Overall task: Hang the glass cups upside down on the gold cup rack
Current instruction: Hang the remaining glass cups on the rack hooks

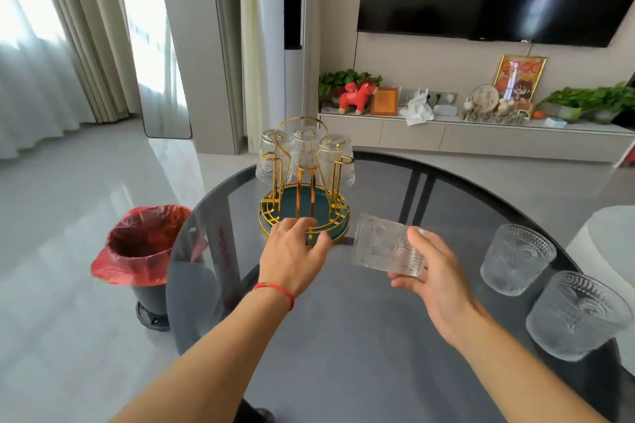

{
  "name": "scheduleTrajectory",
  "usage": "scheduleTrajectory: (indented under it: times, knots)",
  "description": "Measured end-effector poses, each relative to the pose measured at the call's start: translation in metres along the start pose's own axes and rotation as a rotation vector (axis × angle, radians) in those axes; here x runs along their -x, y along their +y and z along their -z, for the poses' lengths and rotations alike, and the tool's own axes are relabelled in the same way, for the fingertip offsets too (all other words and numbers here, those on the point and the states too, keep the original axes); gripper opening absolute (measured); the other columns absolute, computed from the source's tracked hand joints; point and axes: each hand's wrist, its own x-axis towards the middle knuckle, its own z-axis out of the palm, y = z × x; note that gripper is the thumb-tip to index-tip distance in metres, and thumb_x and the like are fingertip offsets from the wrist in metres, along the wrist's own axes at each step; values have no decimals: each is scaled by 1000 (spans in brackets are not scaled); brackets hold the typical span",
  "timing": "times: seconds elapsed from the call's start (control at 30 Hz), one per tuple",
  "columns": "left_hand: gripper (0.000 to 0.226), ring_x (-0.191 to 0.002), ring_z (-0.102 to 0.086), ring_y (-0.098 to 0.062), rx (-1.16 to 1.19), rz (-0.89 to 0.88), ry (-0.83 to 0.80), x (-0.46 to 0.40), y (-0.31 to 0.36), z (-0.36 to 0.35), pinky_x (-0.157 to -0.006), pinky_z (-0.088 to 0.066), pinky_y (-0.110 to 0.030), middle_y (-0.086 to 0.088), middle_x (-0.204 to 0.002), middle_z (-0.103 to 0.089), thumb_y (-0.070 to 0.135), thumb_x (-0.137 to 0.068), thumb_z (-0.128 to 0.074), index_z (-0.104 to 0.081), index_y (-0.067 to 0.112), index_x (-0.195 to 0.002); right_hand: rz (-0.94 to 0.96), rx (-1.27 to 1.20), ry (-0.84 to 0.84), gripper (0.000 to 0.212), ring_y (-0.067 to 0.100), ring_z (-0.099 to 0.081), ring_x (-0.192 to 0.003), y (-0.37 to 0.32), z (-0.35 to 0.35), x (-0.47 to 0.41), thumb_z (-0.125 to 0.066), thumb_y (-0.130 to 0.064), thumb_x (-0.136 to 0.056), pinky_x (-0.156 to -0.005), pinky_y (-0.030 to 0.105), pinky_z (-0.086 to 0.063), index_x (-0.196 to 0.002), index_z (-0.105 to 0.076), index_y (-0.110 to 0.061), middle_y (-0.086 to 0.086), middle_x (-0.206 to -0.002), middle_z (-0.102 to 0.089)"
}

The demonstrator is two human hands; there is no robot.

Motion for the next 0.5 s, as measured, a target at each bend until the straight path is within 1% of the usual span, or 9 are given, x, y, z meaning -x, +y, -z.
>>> scheduleTrajectory:
  times: [0.03,0.07,0.1,0.17,0.23,0.3,0.37,0.43,0.5]
  knots:
    - [45,-124,-52,-24,-103,-8,-21,-2,-6,1,-100,-48,-40,-4,-127,-64,38,-89,-60,-66,21,-130,44,8,16,34,39,-69,-111,-2,1,-1,-67,-35,-99,-70,42,-59,-127,-67,-15,20,-132,-67]
    - [50,-128,-50,-24,-163,-22,-72,-2,-12,-1,-104,-48,-41,-3,-132,-61,32,-86,-64,-62,21,-135,92,3,21,36,38,-69,-117,-4,1,0,-70,-34,-97,-74,43,-59,-128,-66,-17,16,-131,-69]
    - [53,-129,-50,-24,-192,-25,-127,-3,-15,0,-104,-48,-41,-3,-134,-59,29,-85,-64,-60,21,-138,145,-1,7,39,36,-70,-118,-9,-3,0,-73,-33,-94,-78,45,-59,-130,-66,-17,12,-126,-73]
    - [49,-123,-53,-24,-241,-46,-168,-6,-15,0,-99,-51,-37,-2,-132,-57,25,-87,-64,-62,19,-135,234,30,-26,48,27,-75,-113,-25,-13,2,-77,-36,-87,-85,48,-60,-132,-65,-20,3,-115,-80]
    - [44,-118,-56,-25,-289,-55,-174,-9,-11,1,-97,-53,-39,-3,-130,-58,24,-88,-62,-63,17,-132,311,65,-60,58,20,-77,-108,-44,-29,3,-78,-43,-81,-91,49,-60,-134,-65,-25,-1,-114,-81]
    - [42,-116,-56,-26,-357,-49,-204,-11,-8,2,-98,-52,-42,-4,-129,-56,27,-89,-60,-61,17,-130,406,126,-98,64,15,-74,-112,-68,-53,0,-78,-50,-77,-93,43,-59,-136,-63,-33,-1,-121,-79]
    - [45,-120,-53,-27,-443,-53,-244,-9,-4,1,-103,-47,-45,-6,-131,-53,32,-89,-61,-56,15,-130,538,251,-118,63,8,-69,-121,-93,-80,-7,-78,-53,-79,-101,38,-56,-138,-61,-39,-7,-134,-72]
    - [48,-126,-48,-29,-501,-45,-259,-8,0,-2,-108,-43,-48,-8,-134,-50,33,-90,-60,-53,13,-133,664,359,-135,60,6,-61,-130,-115,-109,-18,-79,-46,-83,-110,41,-51,-139,-60,-37,-13,-142,-64]
    - [49,-128,-45,-30,-531,-29,-263,-7,2,-3,-109,-42,-49,-10,-136,-48,34,-92,-58,-52,10,-134,734,465,-161,62,8,-54,-136,-130,-137,-30,-80,-39,-85,-114,45,-47,-143,-60,-31,-13,-146,-60]
